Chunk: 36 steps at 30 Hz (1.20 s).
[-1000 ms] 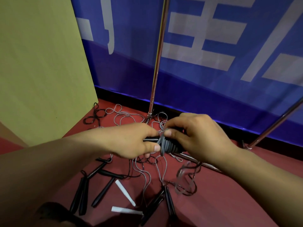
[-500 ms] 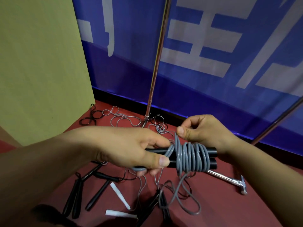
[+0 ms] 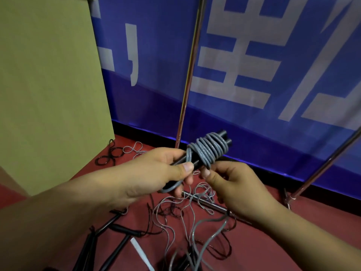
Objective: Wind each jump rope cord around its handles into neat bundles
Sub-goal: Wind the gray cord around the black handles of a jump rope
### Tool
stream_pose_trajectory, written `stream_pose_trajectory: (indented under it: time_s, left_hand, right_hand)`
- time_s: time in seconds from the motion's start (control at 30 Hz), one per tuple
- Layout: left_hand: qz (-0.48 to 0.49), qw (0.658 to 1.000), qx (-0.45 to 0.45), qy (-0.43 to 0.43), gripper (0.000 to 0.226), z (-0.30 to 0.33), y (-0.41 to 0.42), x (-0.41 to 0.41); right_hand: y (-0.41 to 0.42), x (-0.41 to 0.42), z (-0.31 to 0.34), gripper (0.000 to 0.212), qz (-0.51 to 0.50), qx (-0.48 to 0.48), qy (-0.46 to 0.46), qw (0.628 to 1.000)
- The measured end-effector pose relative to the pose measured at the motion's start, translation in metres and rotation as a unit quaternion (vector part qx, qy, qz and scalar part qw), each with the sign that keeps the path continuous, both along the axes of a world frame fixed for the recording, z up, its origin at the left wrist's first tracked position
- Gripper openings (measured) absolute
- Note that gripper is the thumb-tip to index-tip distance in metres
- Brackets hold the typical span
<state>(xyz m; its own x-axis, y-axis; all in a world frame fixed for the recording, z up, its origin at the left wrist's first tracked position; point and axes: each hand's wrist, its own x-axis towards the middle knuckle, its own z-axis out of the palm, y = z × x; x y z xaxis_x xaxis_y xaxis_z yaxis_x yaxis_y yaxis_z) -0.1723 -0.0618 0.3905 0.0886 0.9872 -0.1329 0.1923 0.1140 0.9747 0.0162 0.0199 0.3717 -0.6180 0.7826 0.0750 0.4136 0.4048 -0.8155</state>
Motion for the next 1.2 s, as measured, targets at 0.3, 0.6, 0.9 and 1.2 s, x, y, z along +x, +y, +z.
stream_pose_trajectory:
  time_s: [0.3, 0.6, 0.9, 1.2]
  left_hand:
    - [0.070, 0.994, -0.040, 0.068, 0.026, -0.006, 0.004, -0.004]
    - [0.111, 0.972, -0.009, 0.207, 0.018, -0.017, 0.011, -0.016]
    - [0.184, 0.947, -0.016, 0.261, 0.015, -0.028, 0.020, -0.030]
    - [0.213, 0.905, -0.032, 0.367, 0.019, -0.040, 0.028, -0.054]
  right_hand:
    - [-0.018, -0.007, 0.002, 0.014, 0.037, 0.079, -0.101, 0.991]
    - [-0.018, -0.009, -0.001, 0.012, 0.019, 0.014, -0.107, 0.994]
    - [-0.023, -0.006, 0.000, 0.015, 0.043, 0.036, -0.135, 0.989]
    - [-0.026, -0.007, 0.005, 0.012, 0.079, -0.046, -0.073, 0.993]
